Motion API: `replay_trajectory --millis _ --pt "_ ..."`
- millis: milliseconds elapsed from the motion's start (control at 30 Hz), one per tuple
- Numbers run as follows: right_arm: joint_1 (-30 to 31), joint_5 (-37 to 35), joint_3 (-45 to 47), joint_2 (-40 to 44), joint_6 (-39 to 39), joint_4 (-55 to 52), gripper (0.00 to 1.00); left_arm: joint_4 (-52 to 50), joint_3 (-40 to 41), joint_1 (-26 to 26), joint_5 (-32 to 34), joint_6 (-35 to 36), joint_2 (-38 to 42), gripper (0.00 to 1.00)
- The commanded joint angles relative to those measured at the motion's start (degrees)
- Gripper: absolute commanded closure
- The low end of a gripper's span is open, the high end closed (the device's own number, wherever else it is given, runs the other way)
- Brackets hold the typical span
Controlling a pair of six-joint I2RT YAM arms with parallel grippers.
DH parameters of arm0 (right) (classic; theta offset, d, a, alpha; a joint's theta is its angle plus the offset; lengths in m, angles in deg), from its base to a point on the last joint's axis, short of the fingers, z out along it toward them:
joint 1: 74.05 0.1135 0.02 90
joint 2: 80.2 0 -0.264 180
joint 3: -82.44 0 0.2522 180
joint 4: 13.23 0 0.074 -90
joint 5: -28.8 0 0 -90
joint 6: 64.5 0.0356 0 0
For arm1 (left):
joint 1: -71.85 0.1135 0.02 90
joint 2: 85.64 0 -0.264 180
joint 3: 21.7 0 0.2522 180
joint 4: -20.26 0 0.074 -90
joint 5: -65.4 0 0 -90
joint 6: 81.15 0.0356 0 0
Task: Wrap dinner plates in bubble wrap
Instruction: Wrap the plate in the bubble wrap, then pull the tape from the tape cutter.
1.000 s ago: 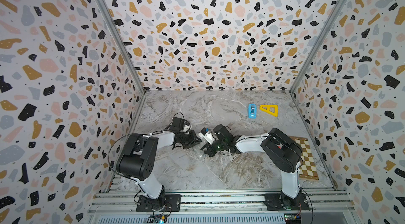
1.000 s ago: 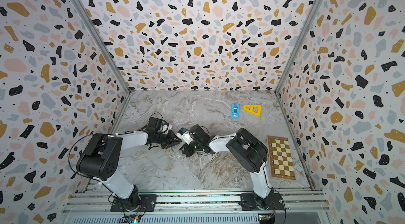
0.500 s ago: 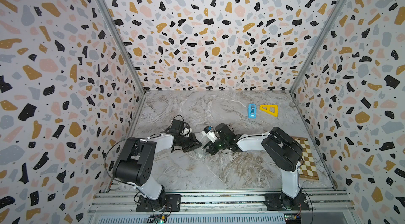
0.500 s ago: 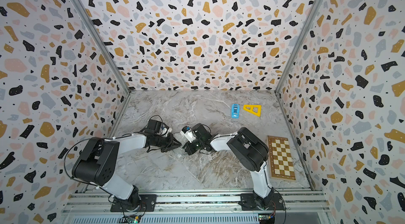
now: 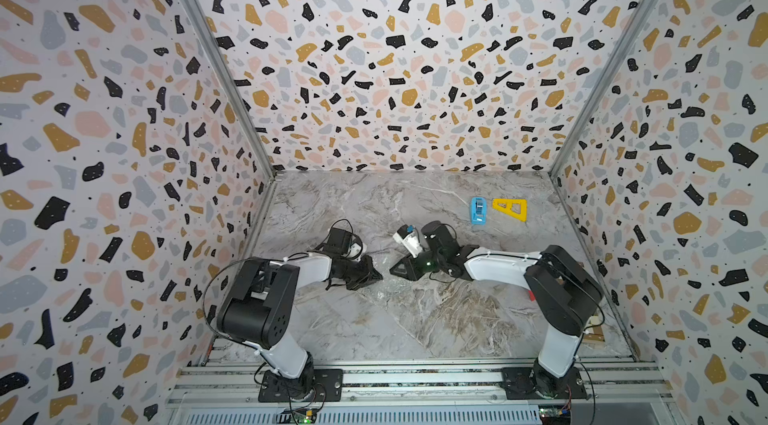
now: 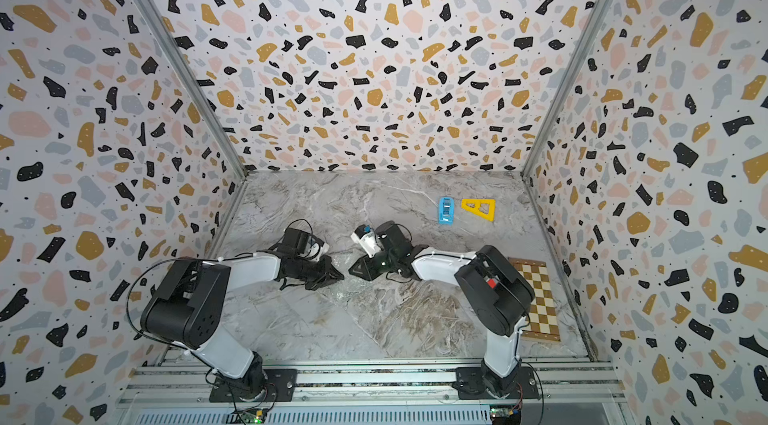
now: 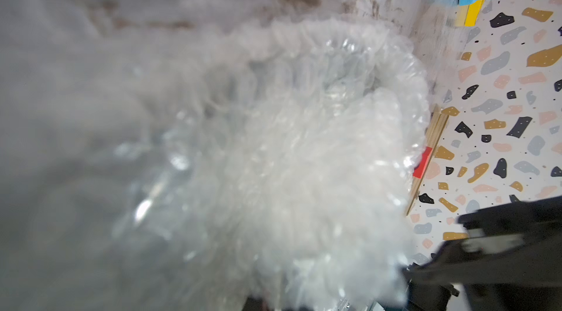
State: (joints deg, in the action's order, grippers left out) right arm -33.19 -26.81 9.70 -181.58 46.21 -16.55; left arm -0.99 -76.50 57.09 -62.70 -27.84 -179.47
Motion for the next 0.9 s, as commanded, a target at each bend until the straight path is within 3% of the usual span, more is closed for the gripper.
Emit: replay_trajectory --millis 0,267,433,633,867 --pt "-6.45 0.66 0.56 4.01 0.41 -4.11 0.68 -7.29 2.58 -0.1 9.29 0.87 -1.1 0.91" --pt "-27.22 -2.73 -1.08 5.54 -0.53 -8.25 0.63 -5.63 4.21 -0.53 9.33 -1.01 -0.27 0.88" --pt "-35.47 -6.58 -5.17 2.9 -3.0 -11.71 0.61 -5.46 4.55 -0.56 8.93 -1.28 -0.25 0.88" --pt "-40.2 -8.59 -11.75 -3.68 -5.72 -14.39 0.6 -5.18 5.06 -0.57 8.8 -1.79 0.15 0.88" --pt "-41.15 -8.12 -23.12 -13.57 -7.52 -18.8 0.56 -4.91 5.02 -0.62 8.56 -2.66 0.57 0.88"
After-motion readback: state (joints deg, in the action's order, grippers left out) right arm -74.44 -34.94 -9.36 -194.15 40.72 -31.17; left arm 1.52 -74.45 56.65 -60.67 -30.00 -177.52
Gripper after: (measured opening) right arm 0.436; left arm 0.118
